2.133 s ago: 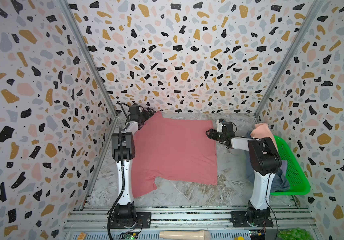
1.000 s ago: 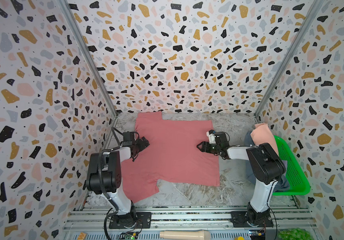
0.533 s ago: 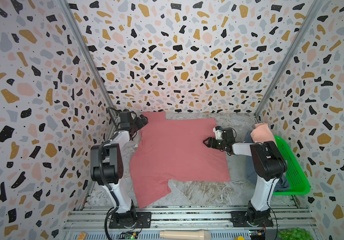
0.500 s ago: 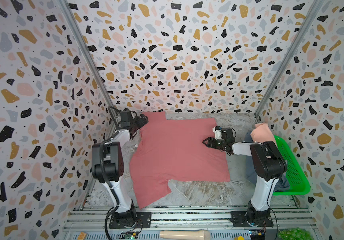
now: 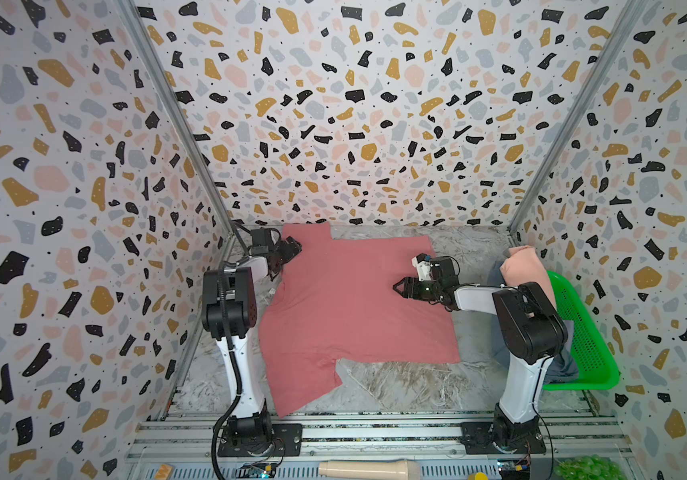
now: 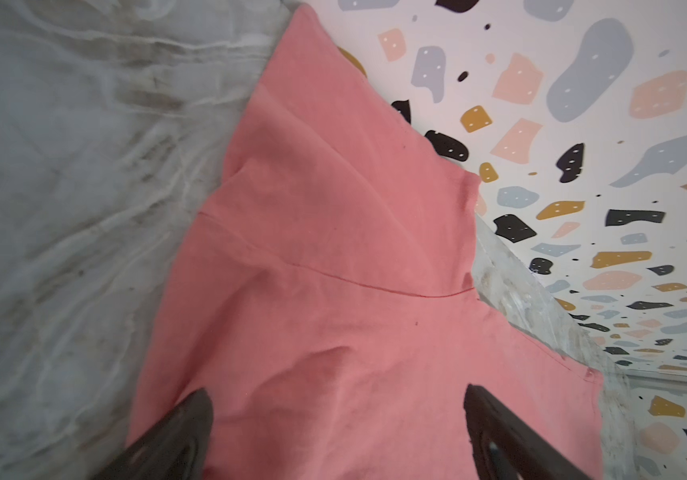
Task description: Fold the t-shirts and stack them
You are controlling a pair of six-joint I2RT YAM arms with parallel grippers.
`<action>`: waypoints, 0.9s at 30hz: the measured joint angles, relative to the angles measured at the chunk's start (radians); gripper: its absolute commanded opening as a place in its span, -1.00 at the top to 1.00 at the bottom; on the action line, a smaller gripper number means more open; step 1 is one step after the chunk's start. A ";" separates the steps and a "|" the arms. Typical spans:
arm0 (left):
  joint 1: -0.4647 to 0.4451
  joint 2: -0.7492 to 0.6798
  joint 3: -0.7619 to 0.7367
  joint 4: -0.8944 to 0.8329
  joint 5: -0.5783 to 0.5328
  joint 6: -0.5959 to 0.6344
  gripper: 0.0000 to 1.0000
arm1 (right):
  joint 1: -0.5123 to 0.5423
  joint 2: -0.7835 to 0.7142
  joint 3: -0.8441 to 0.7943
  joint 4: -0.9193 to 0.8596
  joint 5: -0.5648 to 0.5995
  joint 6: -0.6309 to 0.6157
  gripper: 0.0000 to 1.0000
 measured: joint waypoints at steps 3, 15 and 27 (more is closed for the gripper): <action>0.000 0.027 0.047 -0.032 -0.038 0.026 -0.90 | 0.000 0.001 0.000 -0.018 0.024 0.002 -0.40; -0.019 0.172 0.370 -0.346 -0.318 0.361 -0.89 | -0.020 0.046 0.017 0.035 0.042 0.000 -0.38; -0.003 0.103 0.335 -0.394 -0.391 0.489 -0.87 | -0.018 0.039 0.032 -0.005 0.029 -0.064 -0.40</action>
